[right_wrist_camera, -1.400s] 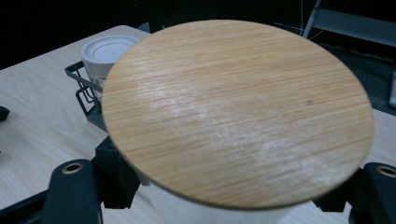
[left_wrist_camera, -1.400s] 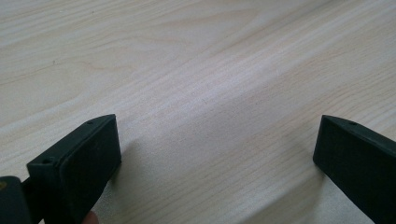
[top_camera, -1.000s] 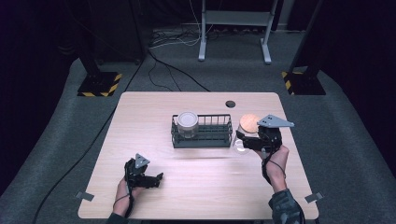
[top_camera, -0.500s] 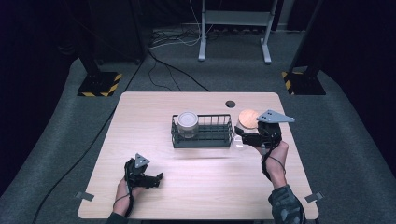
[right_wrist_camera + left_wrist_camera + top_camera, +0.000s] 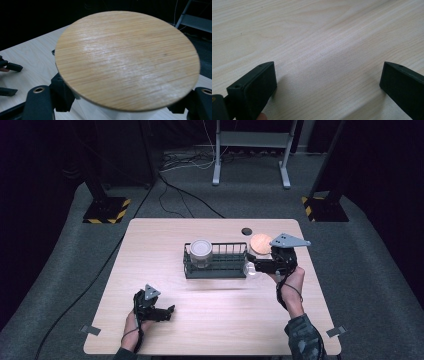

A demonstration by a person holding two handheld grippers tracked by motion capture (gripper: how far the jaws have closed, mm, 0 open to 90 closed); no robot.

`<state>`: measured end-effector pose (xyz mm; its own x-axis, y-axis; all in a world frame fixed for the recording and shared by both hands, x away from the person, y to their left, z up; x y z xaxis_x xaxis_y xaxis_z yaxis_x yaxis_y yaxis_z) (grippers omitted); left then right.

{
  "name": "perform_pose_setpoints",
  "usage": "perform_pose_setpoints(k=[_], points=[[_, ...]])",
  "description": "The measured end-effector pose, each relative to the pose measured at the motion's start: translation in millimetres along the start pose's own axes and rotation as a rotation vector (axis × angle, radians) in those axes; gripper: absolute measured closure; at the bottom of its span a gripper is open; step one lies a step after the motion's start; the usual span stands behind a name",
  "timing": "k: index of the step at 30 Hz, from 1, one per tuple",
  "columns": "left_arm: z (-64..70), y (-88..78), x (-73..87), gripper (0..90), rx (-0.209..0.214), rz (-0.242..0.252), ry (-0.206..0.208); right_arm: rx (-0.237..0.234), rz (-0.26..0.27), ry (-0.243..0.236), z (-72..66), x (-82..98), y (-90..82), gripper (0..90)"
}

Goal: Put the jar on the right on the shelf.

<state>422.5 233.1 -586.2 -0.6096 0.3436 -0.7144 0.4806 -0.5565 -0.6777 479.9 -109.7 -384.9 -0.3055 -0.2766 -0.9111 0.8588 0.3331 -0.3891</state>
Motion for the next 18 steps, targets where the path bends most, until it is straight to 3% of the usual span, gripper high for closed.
perform_pose_setpoints(k=[18], points=[[0.1, 0.1, 0.0, 0.4, 0.003, -0.001, 0.001, -0.011, 0.023, -0.030, -11.0, -21.0, 1.8, 25.0]])
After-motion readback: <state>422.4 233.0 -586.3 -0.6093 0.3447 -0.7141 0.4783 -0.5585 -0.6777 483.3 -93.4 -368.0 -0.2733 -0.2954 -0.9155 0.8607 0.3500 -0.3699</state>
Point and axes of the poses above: each handheld gripper's, and its own axes: y roughly forward along the jaws, x roughly out of its underside, z roughly to its right, the point moved 8 cm from there along y, roughly forward along the jaws, and after that the axes turned 15 degrees about x, right-handed, at the moved point
